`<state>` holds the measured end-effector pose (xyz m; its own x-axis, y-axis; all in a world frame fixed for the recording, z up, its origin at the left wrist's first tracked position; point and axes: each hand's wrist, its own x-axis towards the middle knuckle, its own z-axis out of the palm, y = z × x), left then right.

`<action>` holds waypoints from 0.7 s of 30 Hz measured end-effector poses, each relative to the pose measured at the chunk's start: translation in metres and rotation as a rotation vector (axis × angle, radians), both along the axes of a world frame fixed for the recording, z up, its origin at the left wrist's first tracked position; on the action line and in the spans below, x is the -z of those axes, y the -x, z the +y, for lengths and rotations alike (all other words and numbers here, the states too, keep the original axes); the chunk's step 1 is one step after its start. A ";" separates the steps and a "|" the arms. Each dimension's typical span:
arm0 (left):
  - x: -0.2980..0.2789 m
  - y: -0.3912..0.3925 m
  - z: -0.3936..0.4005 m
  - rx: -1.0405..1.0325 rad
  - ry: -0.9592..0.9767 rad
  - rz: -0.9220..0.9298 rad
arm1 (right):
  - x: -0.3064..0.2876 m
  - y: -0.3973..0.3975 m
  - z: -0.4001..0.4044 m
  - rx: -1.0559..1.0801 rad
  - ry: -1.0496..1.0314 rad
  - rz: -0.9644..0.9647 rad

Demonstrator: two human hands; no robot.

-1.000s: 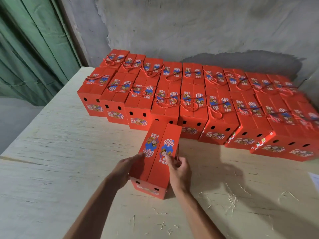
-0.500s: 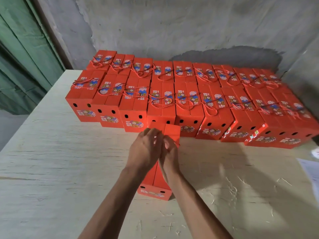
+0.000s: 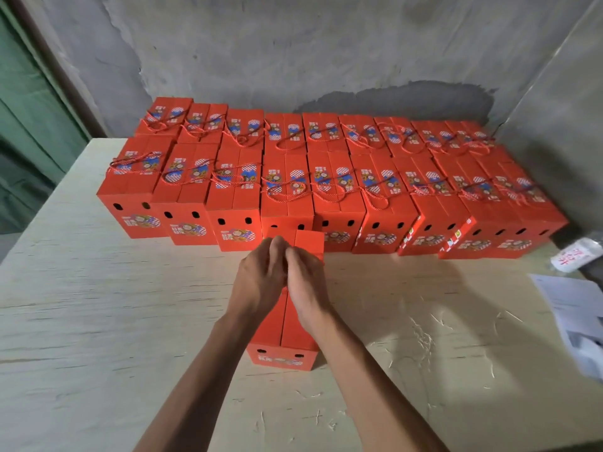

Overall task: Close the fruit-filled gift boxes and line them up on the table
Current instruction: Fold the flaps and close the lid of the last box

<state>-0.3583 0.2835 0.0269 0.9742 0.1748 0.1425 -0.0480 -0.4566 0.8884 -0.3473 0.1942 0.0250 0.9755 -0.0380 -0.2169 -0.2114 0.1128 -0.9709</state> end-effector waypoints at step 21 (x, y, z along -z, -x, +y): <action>0.004 0.083 0.161 -0.462 0.019 -0.022 | -0.026 0.053 0.183 -0.325 0.058 -0.184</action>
